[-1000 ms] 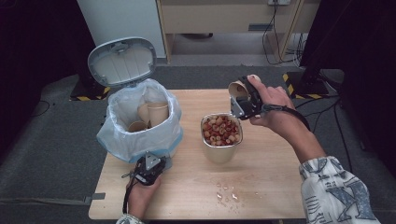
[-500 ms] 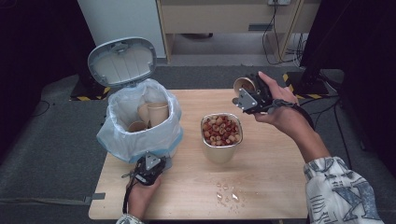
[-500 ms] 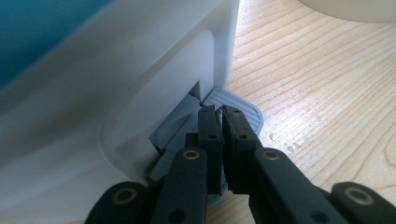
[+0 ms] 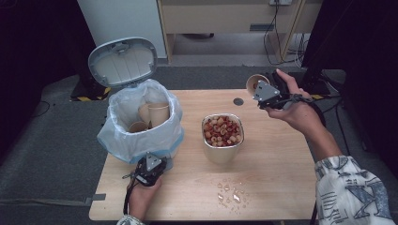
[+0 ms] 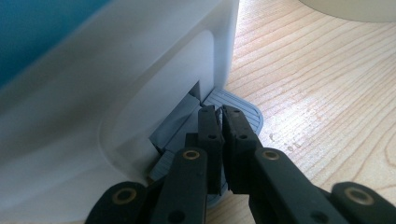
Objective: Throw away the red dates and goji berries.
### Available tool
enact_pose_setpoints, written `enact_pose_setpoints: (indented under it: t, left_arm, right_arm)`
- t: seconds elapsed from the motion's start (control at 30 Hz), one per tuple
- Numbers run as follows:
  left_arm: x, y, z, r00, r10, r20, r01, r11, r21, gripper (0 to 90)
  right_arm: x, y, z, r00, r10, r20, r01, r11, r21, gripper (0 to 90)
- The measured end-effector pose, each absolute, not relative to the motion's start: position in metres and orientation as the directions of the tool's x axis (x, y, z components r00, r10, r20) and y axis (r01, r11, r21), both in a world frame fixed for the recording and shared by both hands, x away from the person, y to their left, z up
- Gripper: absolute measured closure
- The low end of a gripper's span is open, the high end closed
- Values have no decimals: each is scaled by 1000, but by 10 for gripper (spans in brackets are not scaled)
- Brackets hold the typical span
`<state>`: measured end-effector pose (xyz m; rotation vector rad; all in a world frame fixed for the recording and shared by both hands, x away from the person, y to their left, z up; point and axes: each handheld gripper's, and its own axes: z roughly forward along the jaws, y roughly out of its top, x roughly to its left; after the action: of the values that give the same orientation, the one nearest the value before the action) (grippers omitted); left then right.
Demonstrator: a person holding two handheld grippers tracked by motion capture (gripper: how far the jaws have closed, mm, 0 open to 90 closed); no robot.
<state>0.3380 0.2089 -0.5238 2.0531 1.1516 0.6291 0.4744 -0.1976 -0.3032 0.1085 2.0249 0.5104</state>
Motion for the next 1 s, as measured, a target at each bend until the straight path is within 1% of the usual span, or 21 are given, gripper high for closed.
enact_pose_setpoints:
  t: [0.27, 0.5, 1.0]
  left_arm:
    - [338, 209, -524, 490, 868, 76, 534, -368, 761, 857]
    - [338, 209, -524, 490, 868, 75, 534, -367, 761, 857]
    - [338, 209, -524, 490, 869, 74, 534, -366, 762, 857]
  right_arm:
    - [481, -212, -301, -561, 390, -730, -103, 842, 529, 305]
    - [485, -221, -298, -597, 451, -663, -73, 793, 605, 304]
    - [487, -226, -294, -667, 511, -543, -29, 710, 704, 302]
